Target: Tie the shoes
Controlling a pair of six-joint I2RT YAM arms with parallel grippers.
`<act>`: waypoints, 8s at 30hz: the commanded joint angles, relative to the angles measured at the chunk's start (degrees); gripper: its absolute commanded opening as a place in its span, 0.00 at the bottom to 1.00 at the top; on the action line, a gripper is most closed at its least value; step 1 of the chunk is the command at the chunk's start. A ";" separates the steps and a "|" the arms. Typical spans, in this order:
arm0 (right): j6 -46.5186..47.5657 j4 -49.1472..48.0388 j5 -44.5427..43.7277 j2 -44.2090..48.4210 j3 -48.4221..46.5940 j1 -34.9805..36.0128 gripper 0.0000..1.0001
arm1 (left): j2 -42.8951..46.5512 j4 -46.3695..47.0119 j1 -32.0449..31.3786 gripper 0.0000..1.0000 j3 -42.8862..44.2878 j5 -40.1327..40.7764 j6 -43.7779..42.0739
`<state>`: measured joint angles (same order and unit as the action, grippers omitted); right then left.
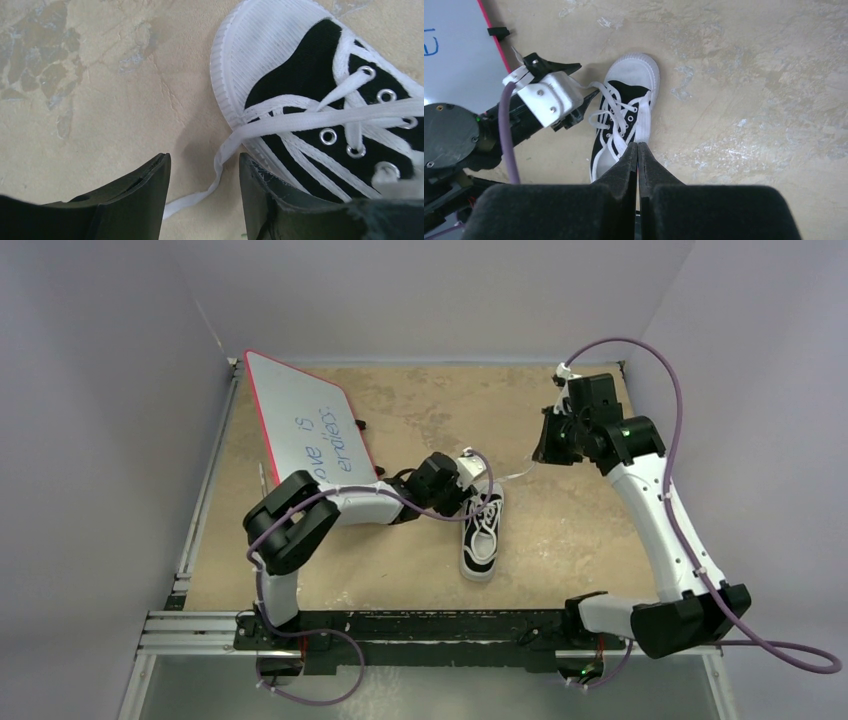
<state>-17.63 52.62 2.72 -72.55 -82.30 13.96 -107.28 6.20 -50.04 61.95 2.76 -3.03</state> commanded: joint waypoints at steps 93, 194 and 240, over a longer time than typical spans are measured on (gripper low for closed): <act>-4.91 -2.17 7.49 0.04 -1.79 -0.51 0.00 | 7.77 20.89 3.55 0.06 -4.95 -30.77 23.15; 80.01 -11.58 34.61 16.39 31.56 11.16 0.39 | -2.12 19.99 4.38 0.00 -3.03 -42.79 27.53; 69.48 -21.51 23.59 8.86 31.05 22.20 0.00 | -2.82 20.48 5.66 0.00 -2.66 -45.02 30.10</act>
<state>72.66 21.58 14.76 -66.61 -40.62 35.68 -111.22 25.56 -44.40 59.02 -41.12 26.50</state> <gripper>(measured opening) 0.009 0.010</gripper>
